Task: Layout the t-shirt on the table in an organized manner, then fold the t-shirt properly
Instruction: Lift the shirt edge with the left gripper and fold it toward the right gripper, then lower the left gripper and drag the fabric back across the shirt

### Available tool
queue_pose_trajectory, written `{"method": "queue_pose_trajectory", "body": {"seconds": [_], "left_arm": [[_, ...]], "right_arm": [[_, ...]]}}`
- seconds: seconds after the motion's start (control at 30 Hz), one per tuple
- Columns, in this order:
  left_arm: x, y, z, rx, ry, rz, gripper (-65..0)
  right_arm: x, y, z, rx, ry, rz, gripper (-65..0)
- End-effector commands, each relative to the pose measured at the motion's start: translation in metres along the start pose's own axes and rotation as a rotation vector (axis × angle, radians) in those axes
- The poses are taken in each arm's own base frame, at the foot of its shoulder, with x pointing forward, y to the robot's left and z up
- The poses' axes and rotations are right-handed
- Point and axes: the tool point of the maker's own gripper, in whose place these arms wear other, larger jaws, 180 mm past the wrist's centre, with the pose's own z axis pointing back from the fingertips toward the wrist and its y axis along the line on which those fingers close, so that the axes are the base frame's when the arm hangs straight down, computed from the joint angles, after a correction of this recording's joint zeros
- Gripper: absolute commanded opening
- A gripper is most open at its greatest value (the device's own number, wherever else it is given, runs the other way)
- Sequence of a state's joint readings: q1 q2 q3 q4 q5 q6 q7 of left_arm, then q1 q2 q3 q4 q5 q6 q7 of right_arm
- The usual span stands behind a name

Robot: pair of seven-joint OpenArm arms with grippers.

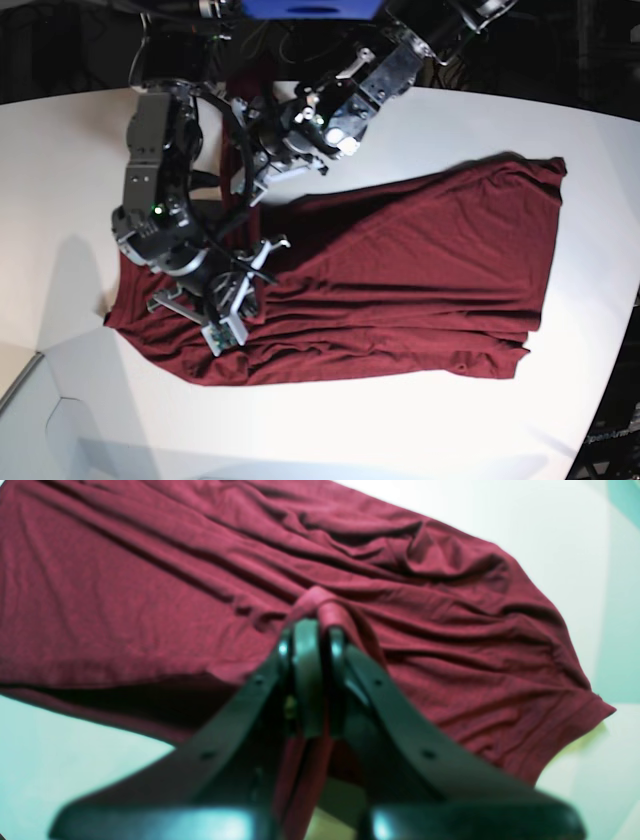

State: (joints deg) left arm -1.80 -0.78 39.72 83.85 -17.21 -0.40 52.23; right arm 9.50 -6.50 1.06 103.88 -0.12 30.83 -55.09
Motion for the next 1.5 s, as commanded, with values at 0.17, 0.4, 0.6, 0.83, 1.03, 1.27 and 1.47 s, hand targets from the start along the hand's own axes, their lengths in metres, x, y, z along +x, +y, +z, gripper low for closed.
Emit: {"method": "queue_pose_trajectory", "body": {"seconds": [0.17, 0.4, 0.6, 0.83, 1.03, 1.27, 1.47], "left_arm": [[0.001, 0.022, 0.01, 0.041, -0.008, 0.018, -65.0], [0.02, 0.065, 0.069, 0.141, -0.15, 0.034, -65.0], [0.01, 0.109, 0.119, 0.265, -0.204, 0.04, -65.0], [0.005, 0.18, 0.183, 0.477, -0.266, 0.09, -65.0], [0.024, 0.233, 0.236, 0.641, -0.373, 0.144, -65.0], [0.044, 0.244, 0.251, 0.672, -0.426, 0.133, -65.0], [0.042, 0.249, 0.258, 0.694, -0.411, 0.11, -65.0]], "right_arm": [[0.028, -0.007, 0.005, -0.014, -0.086, 0.012, -64.1], [0.032, -0.02, 0.006, -0.038, -0.086, 0.035, -64.1], [0.03, -0.025, 0.007, -0.047, -0.082, 0.046, -64.1], [0.029, -0.025, 0.007, -0.049, -0.08, 0.047, -64.1], [0.027, -0.024, 0.006, -0.047, -0.073, 0.049, -64.1], [0.022, -0.03, 0.008, -0.06, -0.059, 0.061, -64.1], [0.017, -0.032, 0.006, -0.06, -0.044, 0.059, -64.1]]}}
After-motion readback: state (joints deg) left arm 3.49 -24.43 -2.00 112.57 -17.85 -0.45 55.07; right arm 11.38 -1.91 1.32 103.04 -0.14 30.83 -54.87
